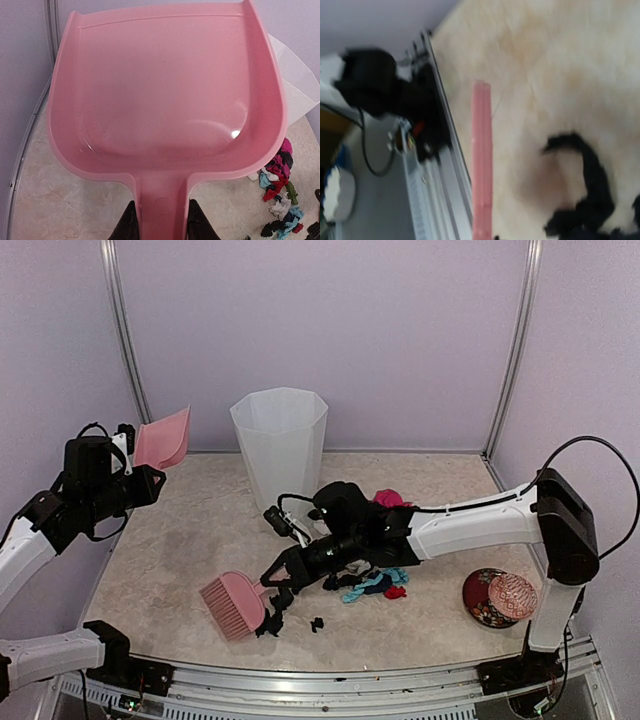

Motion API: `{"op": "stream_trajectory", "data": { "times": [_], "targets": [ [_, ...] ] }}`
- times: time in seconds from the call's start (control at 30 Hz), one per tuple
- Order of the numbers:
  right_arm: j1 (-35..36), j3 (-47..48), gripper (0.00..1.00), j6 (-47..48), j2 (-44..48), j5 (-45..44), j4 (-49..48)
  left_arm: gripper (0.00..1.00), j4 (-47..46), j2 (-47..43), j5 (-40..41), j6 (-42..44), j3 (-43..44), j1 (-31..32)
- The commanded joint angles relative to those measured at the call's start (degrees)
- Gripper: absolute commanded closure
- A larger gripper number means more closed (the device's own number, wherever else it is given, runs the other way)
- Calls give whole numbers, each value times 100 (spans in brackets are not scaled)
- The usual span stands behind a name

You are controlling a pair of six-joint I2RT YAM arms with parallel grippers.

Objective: Sweep away the paper scraps from the table

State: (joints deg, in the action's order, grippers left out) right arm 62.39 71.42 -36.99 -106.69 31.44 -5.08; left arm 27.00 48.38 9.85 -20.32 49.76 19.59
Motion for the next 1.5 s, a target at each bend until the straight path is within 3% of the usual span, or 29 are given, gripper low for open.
{"op": "stream_trajectory", "data": {
  "times": [0.0, 0.23, 0.6, 0.97, 1.13, 1.33, 1.47],
  "targets": [
    [85, 196, 100, 199, -215, 122, 581, 100, -189, -38, -49, 28, -47, 24],
    [-74, -396, 100, 92, -13, -928, 1295, 100, -175, 38, -35, 28, -43, 27],
    [-979, -1945, 100, -100, 1289, -1993, 1878, 100, -137, 194, 33, 11, -36, 77],
    [-2024, -2735, 100, -48, 2769, -2960, 2626, 100, -90, 350, 38, -51, -7, 232],
    [-2202, -2598, 100, 77, 3357, -2876, 2873, 100, -36, 375, 213, -436, -2, 801],
    [-2205, -2067, 100, 481, 4250, -2069, 3025, 100, 44, 379, 275, -977, -181, 1658],
    [-2212, -1609, 100, 660, 4621, -2170, 3185, 100, 219, 491, 368, -1120, -236, 2186]
  ]
}}
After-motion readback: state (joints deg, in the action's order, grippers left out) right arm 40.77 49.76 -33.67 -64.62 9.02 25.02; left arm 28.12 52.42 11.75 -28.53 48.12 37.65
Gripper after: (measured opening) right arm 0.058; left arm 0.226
